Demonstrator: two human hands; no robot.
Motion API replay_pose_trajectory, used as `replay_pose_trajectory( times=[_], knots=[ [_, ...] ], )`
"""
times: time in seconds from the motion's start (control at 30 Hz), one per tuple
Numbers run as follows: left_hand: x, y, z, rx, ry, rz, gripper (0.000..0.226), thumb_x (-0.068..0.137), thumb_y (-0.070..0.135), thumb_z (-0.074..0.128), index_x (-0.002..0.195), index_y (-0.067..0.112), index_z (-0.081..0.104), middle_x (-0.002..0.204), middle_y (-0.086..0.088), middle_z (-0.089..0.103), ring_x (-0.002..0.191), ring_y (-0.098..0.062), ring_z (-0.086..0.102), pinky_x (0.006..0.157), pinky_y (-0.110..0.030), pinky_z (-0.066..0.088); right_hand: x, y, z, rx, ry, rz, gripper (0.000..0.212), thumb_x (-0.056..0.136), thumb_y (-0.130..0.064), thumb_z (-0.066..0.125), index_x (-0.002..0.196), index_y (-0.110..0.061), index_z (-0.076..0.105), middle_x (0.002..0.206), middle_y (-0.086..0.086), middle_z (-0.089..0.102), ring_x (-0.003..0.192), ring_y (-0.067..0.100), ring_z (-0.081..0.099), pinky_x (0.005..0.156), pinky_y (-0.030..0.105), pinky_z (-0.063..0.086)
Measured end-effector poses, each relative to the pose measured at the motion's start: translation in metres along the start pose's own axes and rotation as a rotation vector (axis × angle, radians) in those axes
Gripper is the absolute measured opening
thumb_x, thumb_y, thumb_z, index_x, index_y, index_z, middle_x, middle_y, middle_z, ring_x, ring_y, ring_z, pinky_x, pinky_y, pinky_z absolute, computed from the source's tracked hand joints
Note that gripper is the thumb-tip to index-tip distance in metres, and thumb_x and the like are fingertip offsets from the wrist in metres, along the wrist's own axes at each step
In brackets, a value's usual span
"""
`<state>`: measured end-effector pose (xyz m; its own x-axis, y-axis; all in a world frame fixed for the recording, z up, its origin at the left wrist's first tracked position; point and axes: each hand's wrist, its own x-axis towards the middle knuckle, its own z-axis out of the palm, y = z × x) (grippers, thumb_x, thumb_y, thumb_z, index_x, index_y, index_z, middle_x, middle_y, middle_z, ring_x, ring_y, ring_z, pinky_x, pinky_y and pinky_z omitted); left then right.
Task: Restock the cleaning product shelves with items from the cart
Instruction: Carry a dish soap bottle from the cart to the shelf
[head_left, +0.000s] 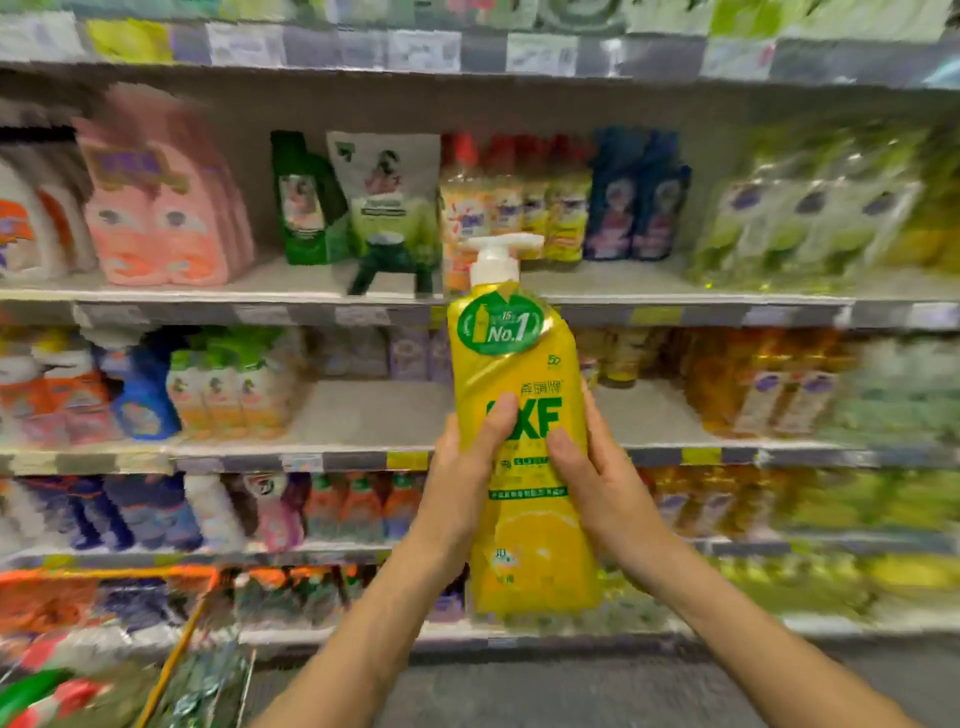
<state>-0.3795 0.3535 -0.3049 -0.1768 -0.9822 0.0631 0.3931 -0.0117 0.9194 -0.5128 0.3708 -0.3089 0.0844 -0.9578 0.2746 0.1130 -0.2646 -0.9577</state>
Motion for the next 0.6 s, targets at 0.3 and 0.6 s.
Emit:
replay_pose_trajectory(
  times=[0.3, 0.6],
  knots=[
    [0.068, -0.072, 0.187, 0.039, -0.382, -0.105, 0.061, 0.069, 0.049, 0.071, 0.119, 0.015, 0.064, 0.112, -0.013, 0.071, 0.101, -0.034, 0.068, 0.087, -0.052, 0.055, -0.034, -0.028, -0.191, -0.076, 0.388, -0.074, 0.093, 0.071, -0.054, 0.065, 0.151, -0.025, 0.027, 0.127, -0.009, 0.064, 0.111, 0.009, 0.064, 0.076, 0.022, 0.054],
    [0.206, -0.163, 0.373, 0.119, -0.492, -0.14, 0.076, 0.057, 0.069, 0.075, 0.115, 0.02, 0.067, 0.111, -0.008, 0.071, 0.102, -0.03, 0.068, 0.094, -0.056, 0.05, 0.019, -0.035, -0.397, -0.058, 0.593, -0.107, 0.067, 0.085, -0.04, 0.06, 0.146, -0.024, 0.037, 0.124, -0.004, 0.066, 0.109, 0.017, 0.066, 0.074, 0.025, 0.056]
  ],
)
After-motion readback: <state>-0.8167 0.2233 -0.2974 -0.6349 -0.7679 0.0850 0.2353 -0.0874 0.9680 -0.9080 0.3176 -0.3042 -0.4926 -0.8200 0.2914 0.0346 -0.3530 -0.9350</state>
